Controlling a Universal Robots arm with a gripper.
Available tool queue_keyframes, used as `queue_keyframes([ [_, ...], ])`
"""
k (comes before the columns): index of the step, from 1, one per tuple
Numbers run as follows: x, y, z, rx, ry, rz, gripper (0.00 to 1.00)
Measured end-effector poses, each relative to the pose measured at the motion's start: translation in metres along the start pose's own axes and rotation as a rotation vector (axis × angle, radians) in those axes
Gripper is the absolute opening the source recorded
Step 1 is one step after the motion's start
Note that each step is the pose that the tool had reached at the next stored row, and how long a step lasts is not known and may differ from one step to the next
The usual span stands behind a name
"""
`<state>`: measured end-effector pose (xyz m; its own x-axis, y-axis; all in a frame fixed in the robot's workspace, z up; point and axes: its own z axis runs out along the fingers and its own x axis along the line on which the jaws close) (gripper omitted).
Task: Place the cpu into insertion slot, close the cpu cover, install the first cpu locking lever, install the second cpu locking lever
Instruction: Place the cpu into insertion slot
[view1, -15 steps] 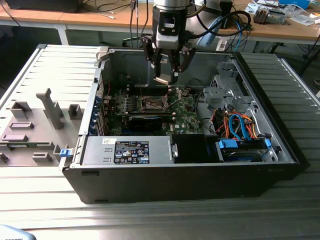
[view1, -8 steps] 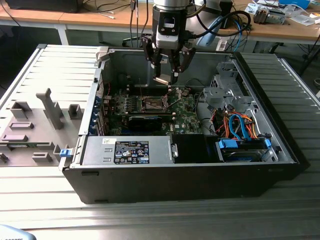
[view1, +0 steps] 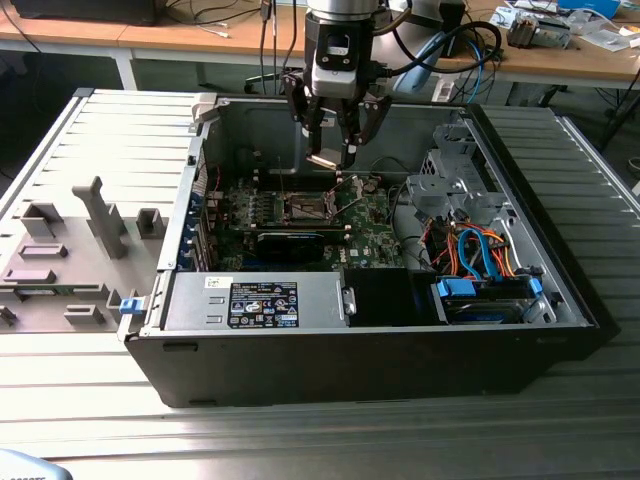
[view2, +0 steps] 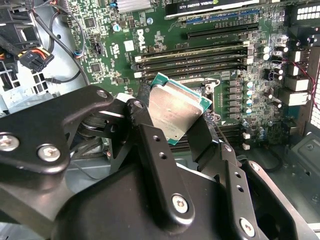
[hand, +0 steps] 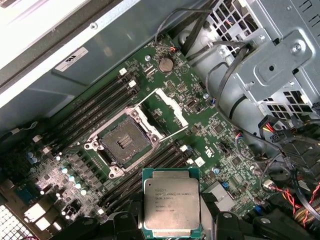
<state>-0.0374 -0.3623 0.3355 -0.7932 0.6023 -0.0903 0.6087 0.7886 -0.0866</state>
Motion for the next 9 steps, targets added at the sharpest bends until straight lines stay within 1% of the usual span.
queue_keyframes([
  [9, 0.0, 0.0, 0.0002, 0.0028, -0.0013, 0.005, 0.54],
])
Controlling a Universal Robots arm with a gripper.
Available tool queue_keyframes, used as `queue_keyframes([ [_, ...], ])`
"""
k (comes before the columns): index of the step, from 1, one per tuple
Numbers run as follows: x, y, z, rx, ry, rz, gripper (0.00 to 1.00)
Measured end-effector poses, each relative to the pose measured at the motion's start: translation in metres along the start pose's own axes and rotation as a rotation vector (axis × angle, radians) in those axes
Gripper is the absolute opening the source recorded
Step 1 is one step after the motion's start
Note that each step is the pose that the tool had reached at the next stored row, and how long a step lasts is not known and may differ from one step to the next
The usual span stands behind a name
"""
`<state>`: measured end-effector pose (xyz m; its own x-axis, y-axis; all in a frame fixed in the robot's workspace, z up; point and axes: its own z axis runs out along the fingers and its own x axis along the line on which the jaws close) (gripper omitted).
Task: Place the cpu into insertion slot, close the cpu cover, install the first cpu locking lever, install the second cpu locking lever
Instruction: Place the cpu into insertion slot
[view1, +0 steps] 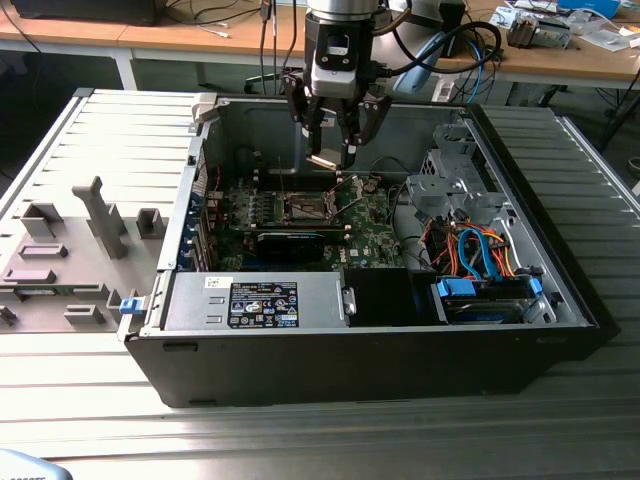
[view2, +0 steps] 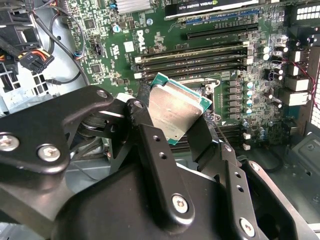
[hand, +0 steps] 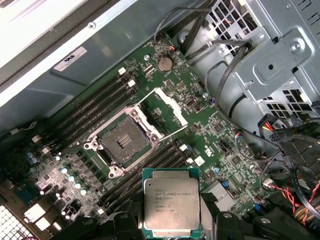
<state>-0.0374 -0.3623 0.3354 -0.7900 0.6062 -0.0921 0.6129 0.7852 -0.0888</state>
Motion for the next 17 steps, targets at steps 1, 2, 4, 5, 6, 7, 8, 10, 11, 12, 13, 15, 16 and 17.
queue_keyframes([
  [1, 0.0, 0.0, 0.0, 0.0003, -0.0001, 0.0, 0.54],
  [2, 0.0, 0.0, 0.0, 0.0008, -0.0004, 0.001, 0.54],
  [4, 0.0, 0.0, 0.0, 0.001, -0.0005, 0.002, 0.54],
  [5, -0.0002, 0.0001, 0.0001, 0.0011, -0.0005, 0.002, 0.54],
  [6, -0.0003, 0.0002, 0.0, 0.0019, -0.0007, 0.005, 0.54],
  [7, -0.0003, 0.0002, 0.0, 0.002, -0.0007, 0.005, 0.54],
  [8, -0.0003, 0.0002, 0.0001, 0.002, -0.0007, 0.005, 0.54],
  [10, -0.0003, 0.0002, 0.0001, 0.0021, -0.0005, 0.006, 0.54],
  [11, -0.0003, 0.0002, 0.0002, 0.0023, -0.0003, 0.009, 0.54],
  [12, -0.0003, 0.0003, 0.0003, 0.0027, 0.0, 0.012, 0.54],
  [13, -0.0003, 0.0003, 0.0003, 0.0026, 0.0, 0.012, 0.54],
  [15, -0.0003, 0.0003, 0.0003, 0.0027, 0.0, 0.013, 0.54],
  [16, -0.0003, 0.0003, 0.0003, 0.0028, 0.0001, 0.014, 0.54],
  [17, -0.0003, 0.0003, 0.0004, 0.0029, 0.0002, 0.015, 0.54],
])
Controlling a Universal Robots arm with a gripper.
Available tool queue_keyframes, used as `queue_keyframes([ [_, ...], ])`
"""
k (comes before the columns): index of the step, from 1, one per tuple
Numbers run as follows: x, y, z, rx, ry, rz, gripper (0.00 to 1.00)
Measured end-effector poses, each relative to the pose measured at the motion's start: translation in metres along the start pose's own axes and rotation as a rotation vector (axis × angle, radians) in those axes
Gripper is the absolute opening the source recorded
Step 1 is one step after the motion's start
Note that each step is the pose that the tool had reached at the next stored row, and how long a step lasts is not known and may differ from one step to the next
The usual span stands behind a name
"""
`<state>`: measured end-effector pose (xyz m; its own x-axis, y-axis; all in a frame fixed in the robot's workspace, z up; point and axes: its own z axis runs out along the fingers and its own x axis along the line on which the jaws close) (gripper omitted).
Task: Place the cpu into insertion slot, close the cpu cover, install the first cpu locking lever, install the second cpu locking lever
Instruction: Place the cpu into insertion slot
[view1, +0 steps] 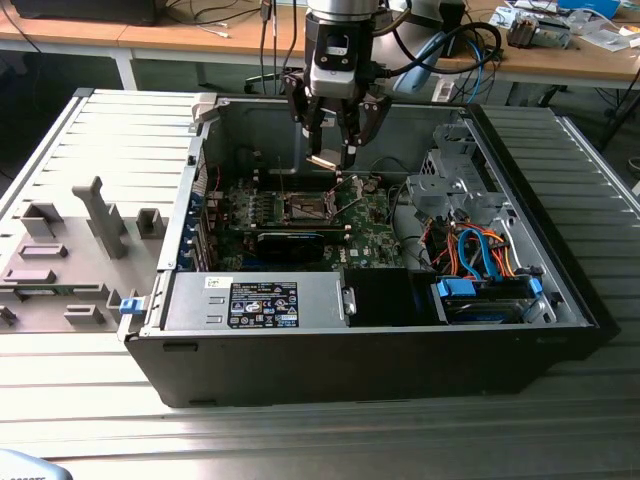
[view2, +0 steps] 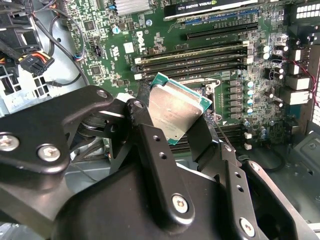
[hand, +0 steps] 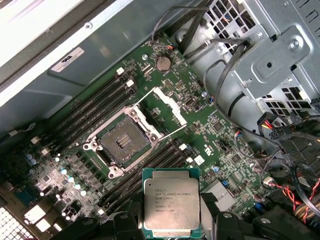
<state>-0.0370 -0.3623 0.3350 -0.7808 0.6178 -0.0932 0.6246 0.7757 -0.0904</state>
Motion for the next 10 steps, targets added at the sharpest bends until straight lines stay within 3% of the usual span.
queue_keyframes([
  [10, 0.0, 0.0, 0.0001, 0.0007, 0.0007, 0.007, 0.54],
])
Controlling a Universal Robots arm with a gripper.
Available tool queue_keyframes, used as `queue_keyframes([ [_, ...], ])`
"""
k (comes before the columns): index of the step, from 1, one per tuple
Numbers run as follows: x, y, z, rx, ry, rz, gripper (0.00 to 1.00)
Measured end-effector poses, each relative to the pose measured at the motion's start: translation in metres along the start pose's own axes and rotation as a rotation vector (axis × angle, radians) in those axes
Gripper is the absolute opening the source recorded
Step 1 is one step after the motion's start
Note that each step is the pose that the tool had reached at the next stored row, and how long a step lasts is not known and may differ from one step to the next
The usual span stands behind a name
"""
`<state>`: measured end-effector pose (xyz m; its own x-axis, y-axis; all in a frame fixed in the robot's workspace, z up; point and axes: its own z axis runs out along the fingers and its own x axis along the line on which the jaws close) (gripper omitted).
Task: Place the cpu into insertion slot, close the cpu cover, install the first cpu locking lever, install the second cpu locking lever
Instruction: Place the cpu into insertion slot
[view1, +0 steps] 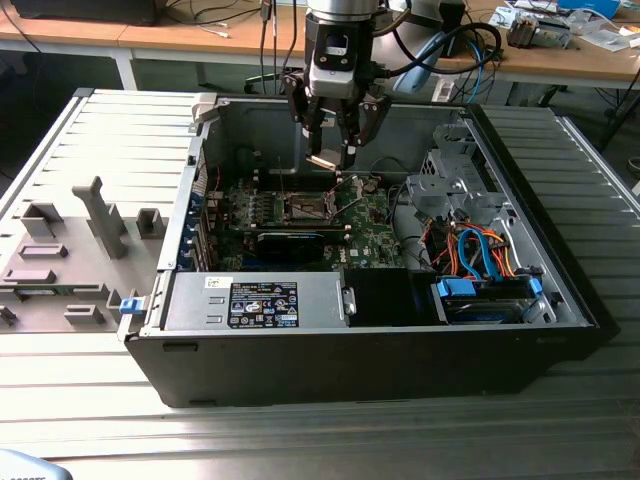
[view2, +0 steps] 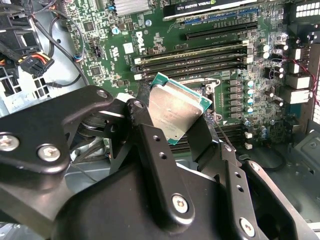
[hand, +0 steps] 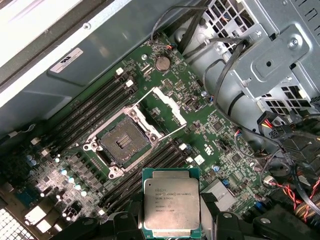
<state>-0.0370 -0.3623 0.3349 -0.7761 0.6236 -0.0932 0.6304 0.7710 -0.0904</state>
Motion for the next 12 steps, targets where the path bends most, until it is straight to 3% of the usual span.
queue_keyframes([
  [12, 0.0, 0.0, 0.0001, 0.0007, 0.0007, 0.007, 0.54],
])
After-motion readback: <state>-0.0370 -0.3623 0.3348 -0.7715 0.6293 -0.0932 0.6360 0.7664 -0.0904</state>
